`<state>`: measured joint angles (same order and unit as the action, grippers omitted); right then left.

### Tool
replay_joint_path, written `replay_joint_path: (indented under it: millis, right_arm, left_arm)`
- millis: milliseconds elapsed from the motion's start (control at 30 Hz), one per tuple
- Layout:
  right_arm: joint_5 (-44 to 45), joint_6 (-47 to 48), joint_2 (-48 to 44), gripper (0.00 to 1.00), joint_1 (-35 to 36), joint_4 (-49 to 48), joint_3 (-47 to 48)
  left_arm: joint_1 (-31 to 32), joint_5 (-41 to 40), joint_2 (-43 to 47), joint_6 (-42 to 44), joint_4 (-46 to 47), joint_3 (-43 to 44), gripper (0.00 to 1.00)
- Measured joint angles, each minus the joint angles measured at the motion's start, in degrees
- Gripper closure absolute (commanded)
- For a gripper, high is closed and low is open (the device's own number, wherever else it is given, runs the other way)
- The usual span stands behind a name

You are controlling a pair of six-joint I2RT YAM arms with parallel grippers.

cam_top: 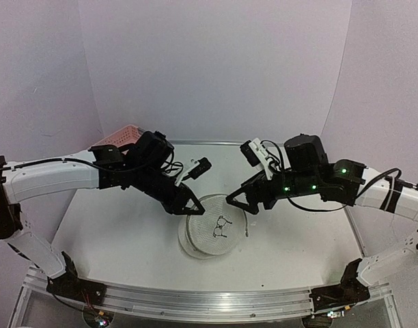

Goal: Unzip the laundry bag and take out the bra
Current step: Pick up the laundry bag at the center of the board, then pass from the left arm to the right

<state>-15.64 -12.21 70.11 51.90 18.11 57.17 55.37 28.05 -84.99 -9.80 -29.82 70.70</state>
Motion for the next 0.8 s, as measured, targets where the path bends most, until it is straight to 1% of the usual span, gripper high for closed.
replay_joint_path:
  millis: [167, 333, 400, 433, 467, 500, 567, 733, 800]
  right_arm:
    - [-2.12, 0.46, 2.62, 0.12, 0.87, -0.81, 0.0]
    - [-5.05, 0.66, 5.2, 0.18, 2.27, -1.66, 0.0]
    - [-6.43, 0.66, 6.34, 0.22, 3.08, -1.97, -0.02]
    - [-7.13, 0.7, 6.86, 0.26, 3.52, -2.1, -0.02]
    - [-7.78, 0.85, 7.26, 0.34, 3.93, -2.14, -0.02]
    - [-8.28, 0.94, 7.58, 0.38, 4.28, -2.25, -0.02]
    - [-9.14, 1.07, 8.04, 0.58, 4.9, -2.49, -0.09]
    - [-9.84, 1.31, 8.39, 1.0, 5.29, -2.58, -0.57]
    - [-9.99, 0.94, 8.37, 1.0, 5.31, -2.73, -0.74]
  left_arm:
    - [1.86, 1.9, 0.87, 1.49, -0.31, -0.63, 1.0]
    - [1.97, 3.34, 1.97, 2.73, -0.37, -0.83, 1.0]
    - [1.97, 3.48, 2.23, 2.99, -0.35, -0.83, 1.0]
    - [1.97, 3.5, 2.27, 3.13, -0.35, -0.83, 1.0]
    - [1.97, 3.5, 2.36, 3.41, -0.39, -0.83, 1.0]
    - [1.97, 3.5, 2.43, 3.56, -0.39, -0.83, 1.0]
    - [1.97, 3.54, 2.56, 3.82, -0.42, -0.83, 1.0]
    - [2.08, 3.76, 2.89, 3.98, -0.87, -0.94, 1.0]
    - [2.12, 3.72, 2.97, 4.0, -0.87, -1.01, 1.0]
